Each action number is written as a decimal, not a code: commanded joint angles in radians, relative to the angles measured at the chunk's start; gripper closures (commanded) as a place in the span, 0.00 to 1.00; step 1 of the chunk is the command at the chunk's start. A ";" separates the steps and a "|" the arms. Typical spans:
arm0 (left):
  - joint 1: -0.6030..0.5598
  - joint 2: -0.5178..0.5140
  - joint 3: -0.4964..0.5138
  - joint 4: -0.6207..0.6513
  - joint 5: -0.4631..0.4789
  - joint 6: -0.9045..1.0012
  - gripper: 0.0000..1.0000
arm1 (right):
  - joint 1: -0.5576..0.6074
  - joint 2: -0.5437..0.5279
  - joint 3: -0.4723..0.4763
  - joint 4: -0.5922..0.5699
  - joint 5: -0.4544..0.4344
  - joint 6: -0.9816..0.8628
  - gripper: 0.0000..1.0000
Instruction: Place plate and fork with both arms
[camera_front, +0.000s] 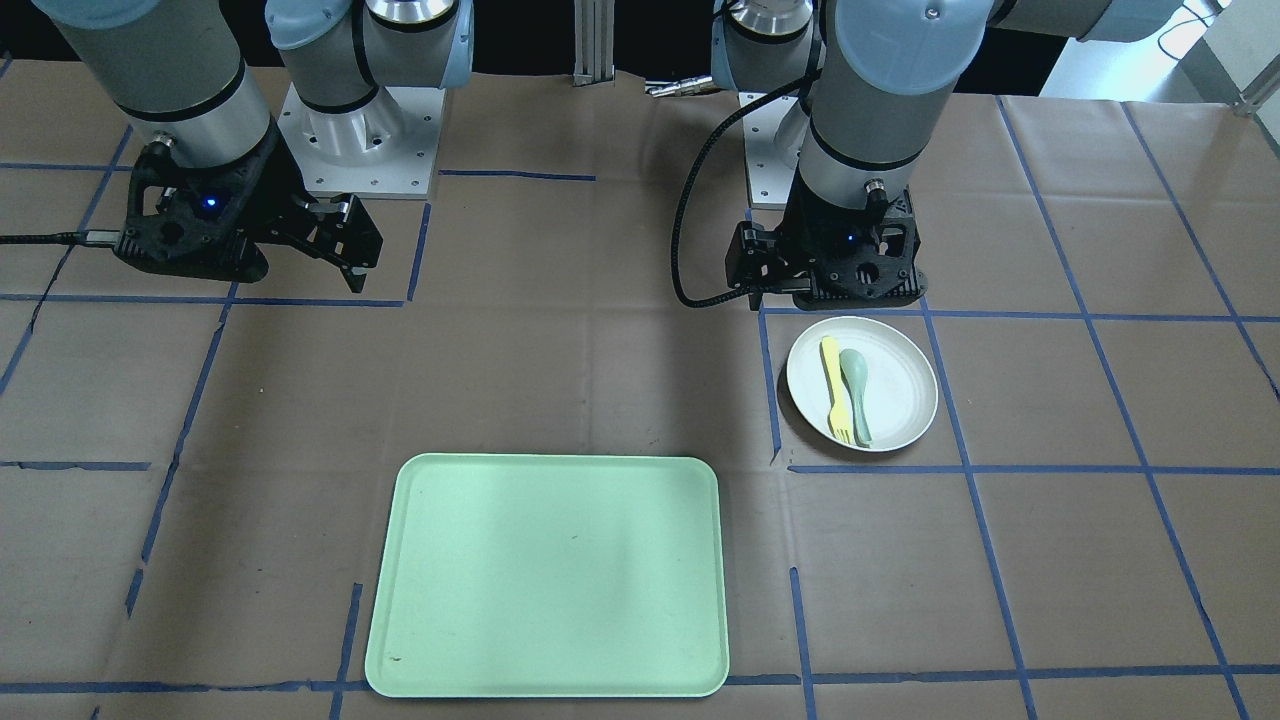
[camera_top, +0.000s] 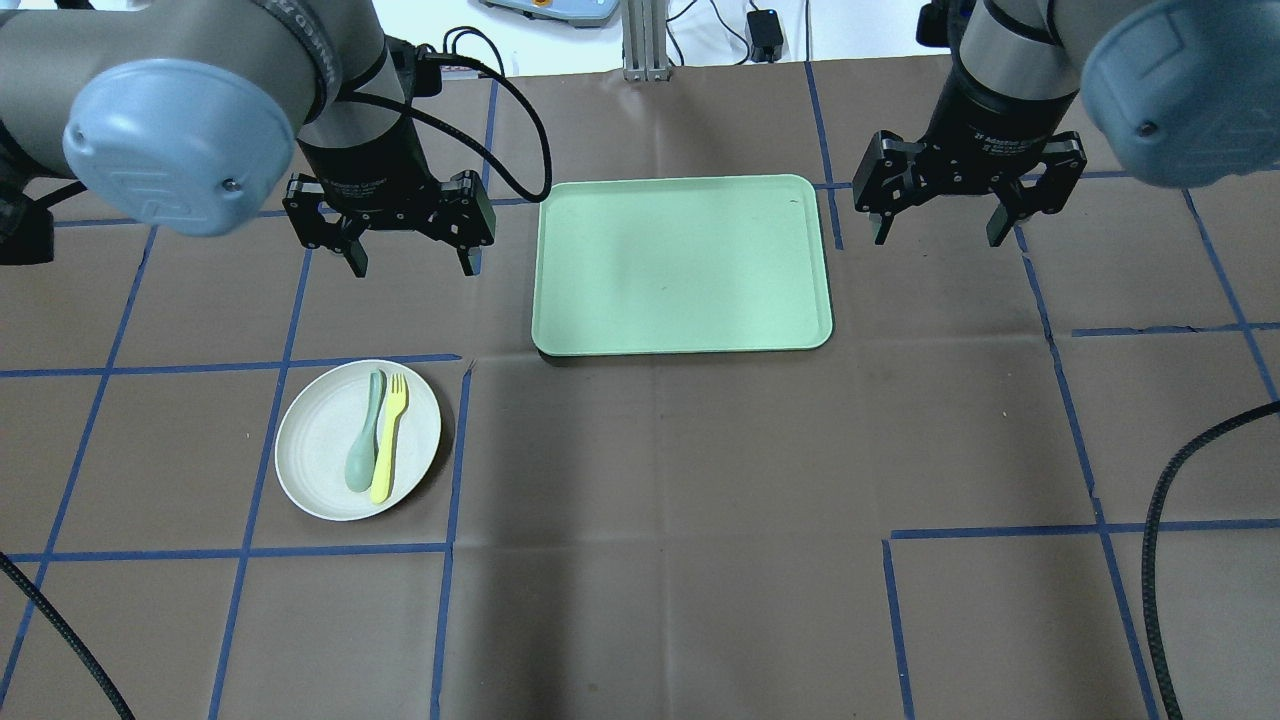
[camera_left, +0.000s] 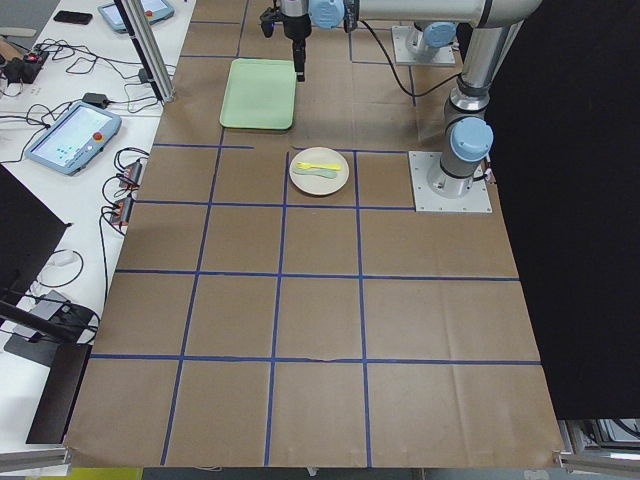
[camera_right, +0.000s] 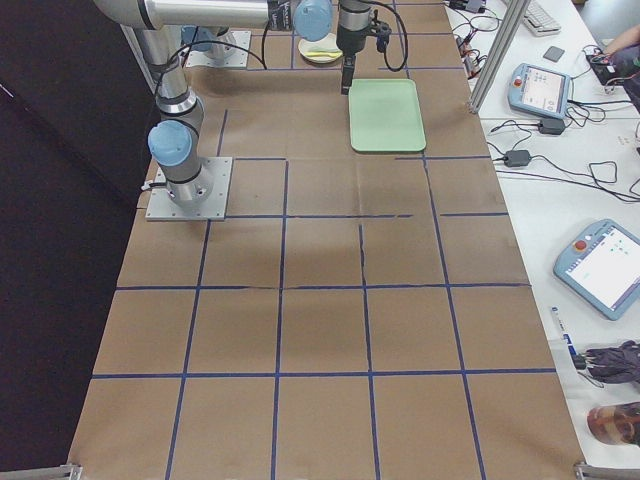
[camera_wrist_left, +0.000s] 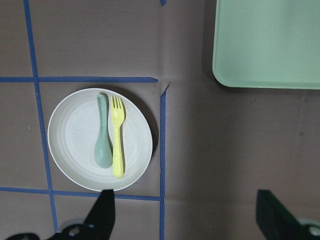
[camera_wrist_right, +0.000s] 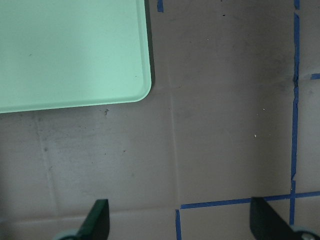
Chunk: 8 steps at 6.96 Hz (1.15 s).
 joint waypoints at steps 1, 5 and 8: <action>0.010 -0.003 0.004 0.002 -0.004 -0.012 0.00 | 0.000 0.000 0.000 0.002 0.002 0.000 0.00; 0.059 0.010 -0.089 0.060 0.005 0.099 0.00 | 0.000 0.000 0.000 0.000 0.002 0.000 0.00; 0.215 0.085 -0.290 0.210 0.002 0.349 0.00 | 0.000 0.000 0.002 0.000 0.004 0.000 0.00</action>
